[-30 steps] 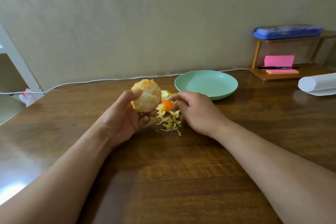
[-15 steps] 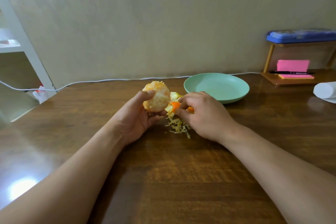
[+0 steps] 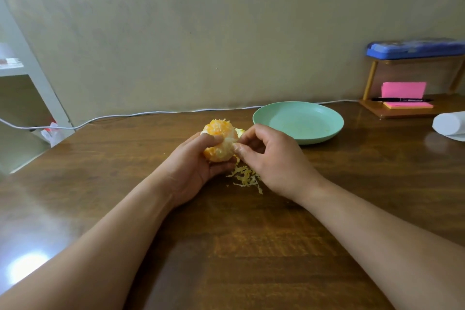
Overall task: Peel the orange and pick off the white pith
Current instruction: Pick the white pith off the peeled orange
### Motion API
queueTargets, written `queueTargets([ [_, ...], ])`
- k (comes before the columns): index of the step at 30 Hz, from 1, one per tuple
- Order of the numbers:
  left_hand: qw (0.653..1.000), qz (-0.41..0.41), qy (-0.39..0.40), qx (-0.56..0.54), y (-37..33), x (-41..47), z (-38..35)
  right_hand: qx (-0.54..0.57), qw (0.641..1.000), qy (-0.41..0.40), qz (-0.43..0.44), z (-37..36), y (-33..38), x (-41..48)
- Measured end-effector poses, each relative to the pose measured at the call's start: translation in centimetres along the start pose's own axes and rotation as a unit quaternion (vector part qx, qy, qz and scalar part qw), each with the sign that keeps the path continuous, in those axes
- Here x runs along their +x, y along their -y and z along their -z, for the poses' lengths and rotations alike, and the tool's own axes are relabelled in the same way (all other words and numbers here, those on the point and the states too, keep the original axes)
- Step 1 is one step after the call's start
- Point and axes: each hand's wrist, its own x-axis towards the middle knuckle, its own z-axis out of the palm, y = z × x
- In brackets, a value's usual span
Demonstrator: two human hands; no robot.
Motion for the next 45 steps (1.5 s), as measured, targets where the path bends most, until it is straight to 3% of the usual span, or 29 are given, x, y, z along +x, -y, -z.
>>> queueTargets([
  [4,1.000,0.014,-0.001,0.004,0.0,0.2,-0.1,0.016,0.999,-0.009,-0.026,0.0,-0.3,0.2],
  [10,0.998,-0.038,0.001,0.041,0.2,-0.1,-0.3,0.089,0.993,-0.024,-0.080,0.2,-0.8,0.7],
  [16,0.985,-0.068,-0.037,0.153,0.5,-0.5,-0.8,0.084,0.990,-0.003,-0.110,0.4,-0.7,0.6],
  [23,0.977,-0.094,-0.055,0.181,0.4,-0.7,-1.3,0.112,0.982,0.033,-0.151,0.7,-0.4,0.7],
  [30,0.915,-0.150,-0.072,0.368,0.6,-1.3,-1.8,0.027,0.989,0.037,-0.141,0.6,-0.2,0.4],
  [34,0.914,-0.158,-0.081,0.365,0.5,-1.4,-2.2,-0.018,0.992,0.015,-0.121,0.6,0.0,0.3],
  [37,0.943,-0.122,-0.079,0.301,0.7,-1.2,-2.1,-0.016,0.994,0.006,-0.107,0.8,0.1,0.2],
  [41,0.977,-0.078,-0.075,0.184,0.8,-0.8,-1.7,0.024,0.994,0.010,-0.106,1.1,-0.3,0.3],
  [45,0.986,-0.073,-0.071,0.132,0.6,-0.7,-1.6,0.090,0.987,0.045,-0.123,1.5,-0.5,0.5],
])
